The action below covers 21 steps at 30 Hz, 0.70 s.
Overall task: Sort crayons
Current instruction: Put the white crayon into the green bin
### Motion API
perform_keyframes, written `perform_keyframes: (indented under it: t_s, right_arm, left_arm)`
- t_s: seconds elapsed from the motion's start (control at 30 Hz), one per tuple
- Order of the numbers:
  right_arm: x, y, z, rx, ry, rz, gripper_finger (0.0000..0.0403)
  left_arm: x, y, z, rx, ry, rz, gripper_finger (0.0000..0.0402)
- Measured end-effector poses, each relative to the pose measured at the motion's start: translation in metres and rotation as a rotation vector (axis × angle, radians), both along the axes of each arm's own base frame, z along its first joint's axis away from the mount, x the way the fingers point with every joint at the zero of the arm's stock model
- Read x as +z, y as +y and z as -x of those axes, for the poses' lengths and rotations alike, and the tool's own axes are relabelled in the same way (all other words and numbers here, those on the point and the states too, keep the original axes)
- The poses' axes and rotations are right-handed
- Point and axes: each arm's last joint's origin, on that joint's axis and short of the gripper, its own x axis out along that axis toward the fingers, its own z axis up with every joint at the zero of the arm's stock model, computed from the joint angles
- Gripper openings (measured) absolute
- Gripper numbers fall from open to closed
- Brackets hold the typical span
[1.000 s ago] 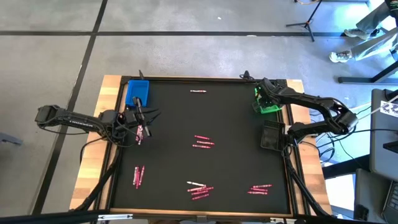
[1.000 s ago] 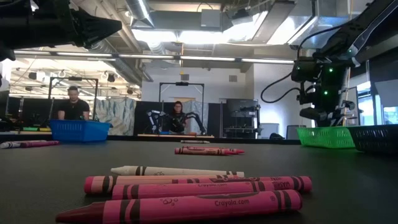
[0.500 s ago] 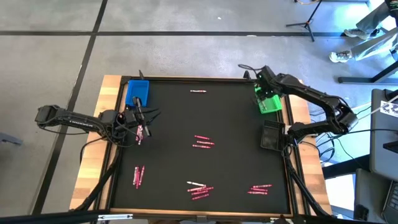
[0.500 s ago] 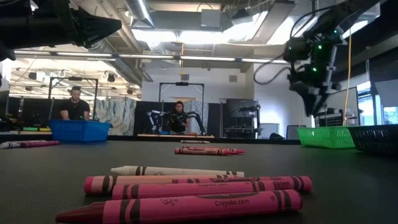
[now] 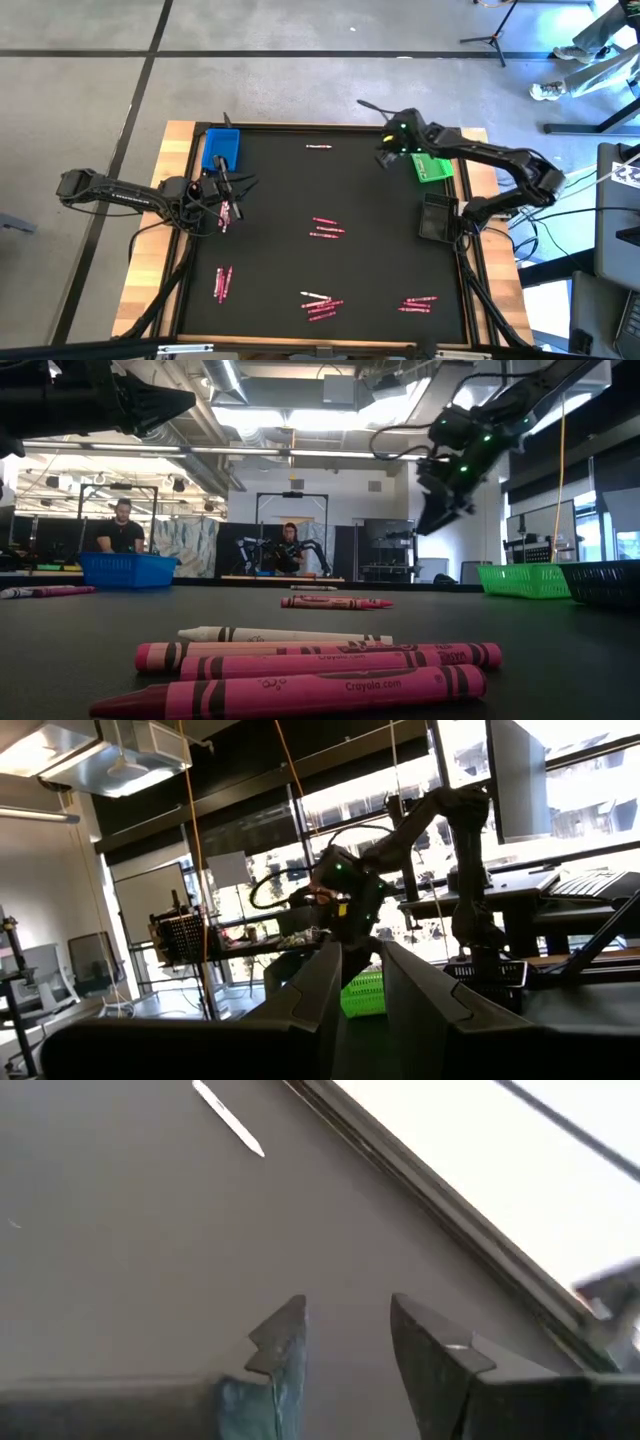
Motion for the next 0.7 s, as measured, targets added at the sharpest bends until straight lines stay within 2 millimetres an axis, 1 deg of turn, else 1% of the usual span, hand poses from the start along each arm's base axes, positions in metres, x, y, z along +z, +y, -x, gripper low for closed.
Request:
perform_keyframes:
  t_s: [0.2, 0.47, 0.57, 0.7]
  right_arm:
    - [-0.023, -0.005, -0.033, 0.103, -0.036, 0.07, 0.0143]
    - [-0.05, -0.018, -0.071, 0.216, 0.043, 0.078, 0.0143]
    - [-0.053, -0.026, -0.084, 0.259, 0.056, 0.086, 0.0143]
    - [-0.051, -0.038, -0.101, 0.323, 0.071, 0.097, 0.0143]
  left_arm:
    - [0.0, 0.0, 0.0, 0.0, 0.0, 0.0, 0.0071]
    - [0.0, 0.0, 0.0, 0.0, -0.001, 0.0, 0.0071]
    - [0.0, 0.0, 0.0, 0.0, -0.001, 0.0, 0.0071]
    - [0.0, 0.0, 0.0, 0.001, -0.004, 0.0, 0.0071]
